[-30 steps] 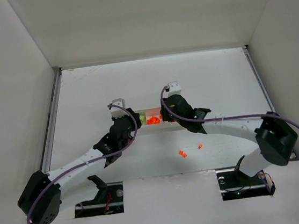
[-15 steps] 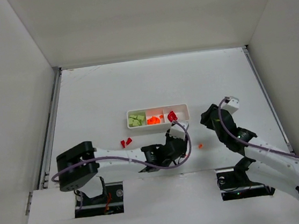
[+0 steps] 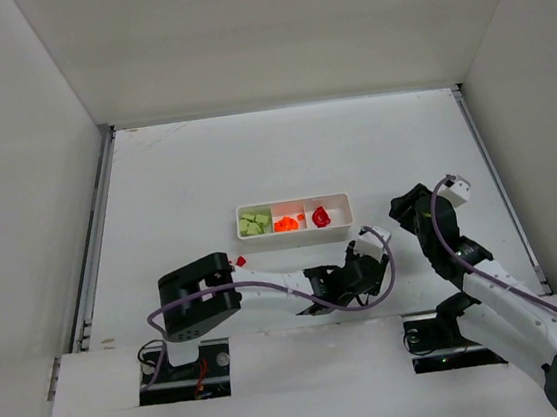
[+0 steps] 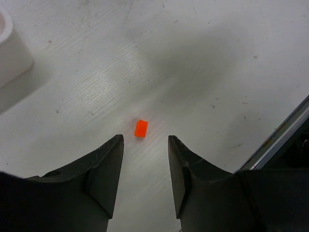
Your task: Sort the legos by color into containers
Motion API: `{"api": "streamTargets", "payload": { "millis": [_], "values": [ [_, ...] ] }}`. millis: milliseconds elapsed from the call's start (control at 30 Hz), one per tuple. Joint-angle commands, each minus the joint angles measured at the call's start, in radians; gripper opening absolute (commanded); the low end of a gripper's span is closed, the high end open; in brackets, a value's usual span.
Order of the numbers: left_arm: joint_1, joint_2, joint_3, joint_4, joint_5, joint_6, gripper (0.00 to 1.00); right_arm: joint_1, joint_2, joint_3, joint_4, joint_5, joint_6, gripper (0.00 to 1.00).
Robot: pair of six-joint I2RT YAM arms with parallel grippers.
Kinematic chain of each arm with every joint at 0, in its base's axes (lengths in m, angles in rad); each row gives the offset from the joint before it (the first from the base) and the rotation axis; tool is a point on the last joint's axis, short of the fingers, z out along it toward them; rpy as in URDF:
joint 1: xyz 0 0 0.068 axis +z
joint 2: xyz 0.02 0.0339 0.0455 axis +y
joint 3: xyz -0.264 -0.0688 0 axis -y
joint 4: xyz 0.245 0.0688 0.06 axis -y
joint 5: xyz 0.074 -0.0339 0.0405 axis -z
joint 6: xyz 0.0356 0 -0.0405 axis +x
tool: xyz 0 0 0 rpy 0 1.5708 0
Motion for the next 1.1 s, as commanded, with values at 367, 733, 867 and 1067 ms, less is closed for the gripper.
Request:
{"api": "streamTargets", "payload": {
  "millis": [367,733,867,1067],
  "values": [
    [0.046,0.107,0.083,0.038,0.063,0.021,0.35,-0.028,-0.008,-0.031,0.114,-0.109,0.007,0.58],
    [0.074,0.167,0.115,0.04,0.105,0.016,0.14,-0.026,0.002,-0.056,0.143,-0.118,0.013,0.57],
    [0.074,0.104,0.057,0.055,0.088,0.007,0.08,-0.026,0.012,-0.054,0.151,-0.123,0.01,0.56],
    [0.092,-0.051,-0.055,0.067,0.048,0.002,0.07,-0.019,0.032,-0.051,0.16,-0.128,0.007,0.55]
  ]
}}
